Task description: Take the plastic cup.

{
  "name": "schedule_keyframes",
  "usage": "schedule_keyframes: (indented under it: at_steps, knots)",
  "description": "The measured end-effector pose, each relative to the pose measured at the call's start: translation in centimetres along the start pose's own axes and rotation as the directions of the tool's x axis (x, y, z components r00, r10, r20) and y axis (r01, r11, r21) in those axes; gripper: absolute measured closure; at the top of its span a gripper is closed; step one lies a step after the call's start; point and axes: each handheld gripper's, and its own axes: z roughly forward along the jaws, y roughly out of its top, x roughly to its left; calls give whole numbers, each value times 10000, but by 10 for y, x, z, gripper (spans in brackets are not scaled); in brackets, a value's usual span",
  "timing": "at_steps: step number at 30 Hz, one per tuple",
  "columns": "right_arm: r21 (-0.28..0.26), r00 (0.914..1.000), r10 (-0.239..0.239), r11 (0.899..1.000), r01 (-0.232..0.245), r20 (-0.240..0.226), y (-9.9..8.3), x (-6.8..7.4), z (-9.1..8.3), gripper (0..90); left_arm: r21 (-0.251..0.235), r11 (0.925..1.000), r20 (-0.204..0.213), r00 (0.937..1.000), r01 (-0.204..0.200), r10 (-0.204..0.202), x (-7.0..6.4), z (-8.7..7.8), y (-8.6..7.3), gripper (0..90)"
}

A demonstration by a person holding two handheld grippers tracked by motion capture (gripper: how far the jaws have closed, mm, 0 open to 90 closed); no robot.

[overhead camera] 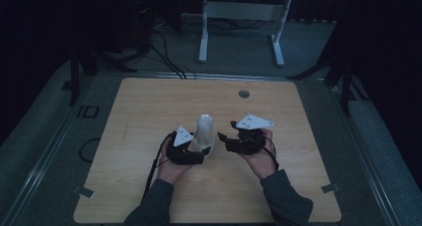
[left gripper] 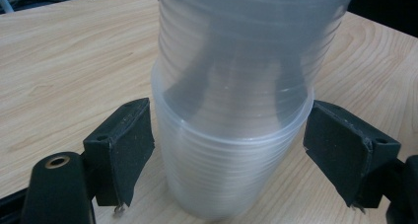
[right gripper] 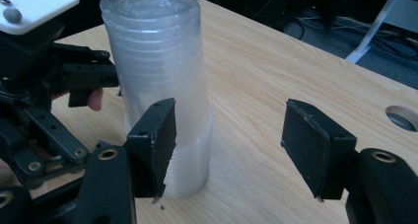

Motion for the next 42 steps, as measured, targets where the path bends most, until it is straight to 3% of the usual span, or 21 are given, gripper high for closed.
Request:
schedule_keyframes:
  at_steps: [19, 27, 42]
  knots:
    - [-324, 9985, -36, 9995, 18, -551, 15, 12, 9, 365, -116, 9999, -186, 9998, -31, 29, -2, 1, -3, 223]
    - [-523, 9959, 71, 9986, -119, -903, 22, 18, 18, 316, -148, 9998, -223, 9997, -115, 111, -2, 0, -4, 224]
    - [-522, 9954, -208, 9985, 160, -934, 37, 26, 38, 322, -301, 9995, -250, 9997, -87, 79, -3, 1, -5, 223]
